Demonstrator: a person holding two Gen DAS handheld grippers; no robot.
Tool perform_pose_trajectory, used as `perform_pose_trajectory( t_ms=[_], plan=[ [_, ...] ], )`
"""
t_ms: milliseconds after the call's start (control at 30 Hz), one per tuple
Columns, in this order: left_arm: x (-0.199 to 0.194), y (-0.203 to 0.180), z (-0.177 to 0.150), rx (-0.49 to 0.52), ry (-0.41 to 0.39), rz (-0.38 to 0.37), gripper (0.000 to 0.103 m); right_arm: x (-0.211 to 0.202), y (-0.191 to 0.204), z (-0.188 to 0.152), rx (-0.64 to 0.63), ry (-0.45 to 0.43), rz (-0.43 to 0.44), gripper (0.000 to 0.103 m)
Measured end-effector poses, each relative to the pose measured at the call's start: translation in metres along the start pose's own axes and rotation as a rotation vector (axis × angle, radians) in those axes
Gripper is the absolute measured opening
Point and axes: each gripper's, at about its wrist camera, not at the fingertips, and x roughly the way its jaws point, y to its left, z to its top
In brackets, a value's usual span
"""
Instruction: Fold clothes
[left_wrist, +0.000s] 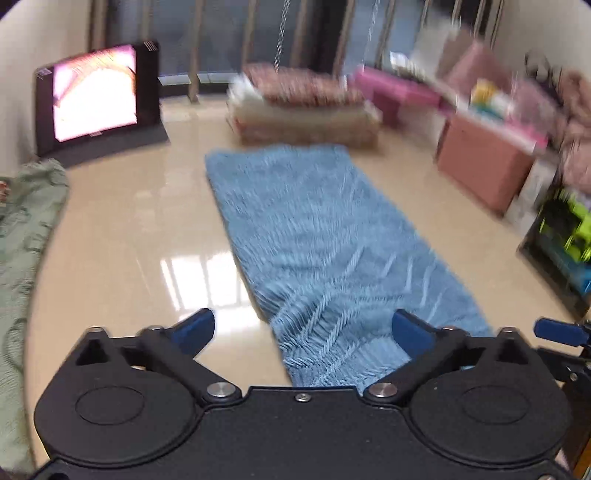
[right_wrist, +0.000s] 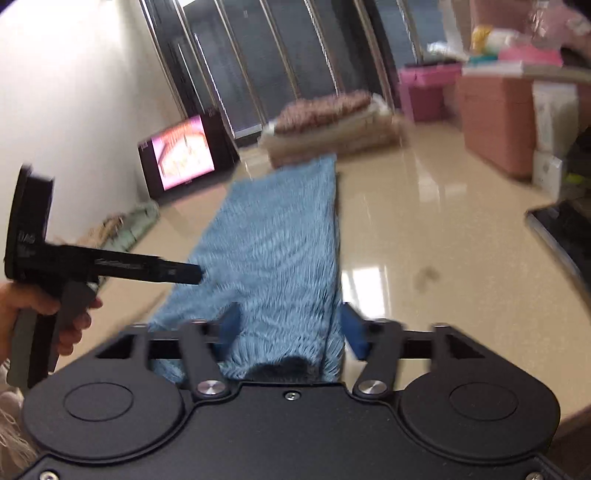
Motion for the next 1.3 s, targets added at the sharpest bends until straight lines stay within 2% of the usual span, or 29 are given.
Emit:
perform_pose_trajectory(
  t_ms=[67, 167, 300, 533, 700, 900, 1133, 1300],
  plan=[
    [-0.025, 0.004, -0.006, -0.024, -0.049, -0.025, 0.103, -0.016, 0.002, 0.000, -0.021, -0.022, 0.001, 0.093],
    [-0.060, 0.004, -0.022, -0.045, -0.100, -0.050, 0.103, -0.036, 0.006, -0.005, -0.049, -0.028, -0.006, 0.102],
    [-0.103, -0.006, -0.059, -0.021, -0.153, -0.062, 0.103, -0.059, 0.016, -0.021, -0.076, -0.044, -0.039, 0.102],
    [-0.138, -0.037, -0.128, -0.016, -0.157, -0.057, 0.103, -0.082, 0.039, -0.051, -0.062, -0.035, 0.020, 0.102],
    [-0.159, -0.058, -0.160, -0.037, -0.180, -0.073, 0.103, -0.098, 0.059, -0.064, -0.106, -0.043, 0.054, 0.102],
    [-0.173, -0.067, -0.185, -0.113, -0.199, -0.073, 0.103, -0.115, 0.067, -0.078, -0.107, -0.045, 0.060, 0.102],
    [-0.191, -0.074, -0.196, -0.096, -0.260, -0.011, 0.103, -0.125, 0.065, -0.087, -0.056, -0.051, 0.040, 0.102],
    [-0.189, -0.071, -0.198, -0.116, -0.249, 0.001, 0.103, -0.123, 0.067, -0.092, -0.049, -0.054, 0.024, 0.102]
  ],
)
